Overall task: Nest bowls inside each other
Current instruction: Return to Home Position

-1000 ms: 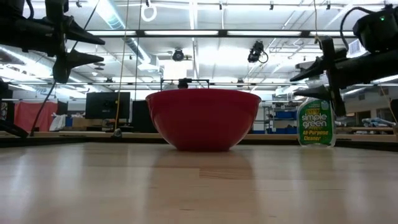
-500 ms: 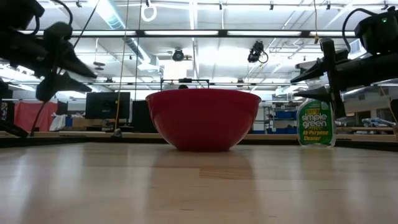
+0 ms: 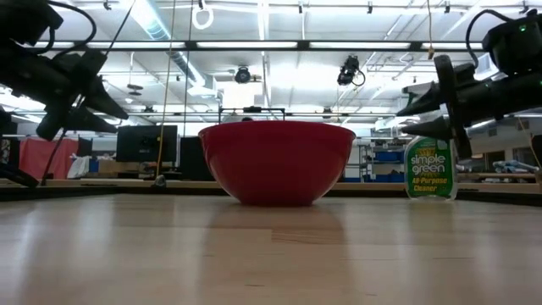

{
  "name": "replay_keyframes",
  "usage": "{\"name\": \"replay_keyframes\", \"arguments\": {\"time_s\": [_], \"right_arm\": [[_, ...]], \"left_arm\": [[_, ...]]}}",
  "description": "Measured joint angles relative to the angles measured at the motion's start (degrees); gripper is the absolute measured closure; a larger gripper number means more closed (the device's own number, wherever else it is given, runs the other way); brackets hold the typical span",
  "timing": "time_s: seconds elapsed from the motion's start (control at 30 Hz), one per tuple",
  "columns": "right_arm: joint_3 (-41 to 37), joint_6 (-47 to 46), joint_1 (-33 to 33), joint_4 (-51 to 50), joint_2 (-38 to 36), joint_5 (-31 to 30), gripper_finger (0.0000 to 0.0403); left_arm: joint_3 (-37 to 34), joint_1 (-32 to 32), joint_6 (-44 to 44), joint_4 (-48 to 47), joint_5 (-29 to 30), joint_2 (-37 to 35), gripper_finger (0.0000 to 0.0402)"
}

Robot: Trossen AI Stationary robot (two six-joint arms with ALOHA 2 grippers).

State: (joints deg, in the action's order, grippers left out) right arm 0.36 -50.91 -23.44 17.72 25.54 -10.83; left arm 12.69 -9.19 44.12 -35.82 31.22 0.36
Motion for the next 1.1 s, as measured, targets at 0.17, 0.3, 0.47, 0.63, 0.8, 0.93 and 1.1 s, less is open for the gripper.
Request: {"name": "replay_keyframes", "arguments": {"time_s": [0.17,0.3,0.47,0.63,0.8,0.93,1.1], "right_arm": [[0.0,22.1,0.0,-2.7,0.0,-0.1,0.023],[0.0,37.5,0.0,-3.5,0.1,-0.1,0.023],[0.0,49.3,0.0,-3.2,0.1,-0.5,0.023],[0.0,61.3,0.0,-3.2,0.0,-1.4,0.023],[0.0,61.2,0.0,-3.2,0.0,-1.4,0.023],[0.0,61.2,0.0,-3.2,0.0,-1.4,0.023],[0.0,61.2,0.0,-3.2,0.0,-1.4,0.0229]], "left_arm": [[0.0,0.0,-7.9,0.0,0.7,0.0,0.0199],[0.0,0.0,-16.6,0.2,1.2,0.0,0.0198],[0.0,0.0,-21.3,4.2,1.6,0.0,0.0198],[0.0,0.0,-21.3,6.7,1.6,0.0,0.0198],[0.0,0.0,-21.3,6.7,1.6,0.0,0.0198],[0.0,0.0,-21.3,6.7,1.6,0.0,0.0198],[0.0,0.0,-21.3,6.7,1.6,0.0,0.0198]]}}
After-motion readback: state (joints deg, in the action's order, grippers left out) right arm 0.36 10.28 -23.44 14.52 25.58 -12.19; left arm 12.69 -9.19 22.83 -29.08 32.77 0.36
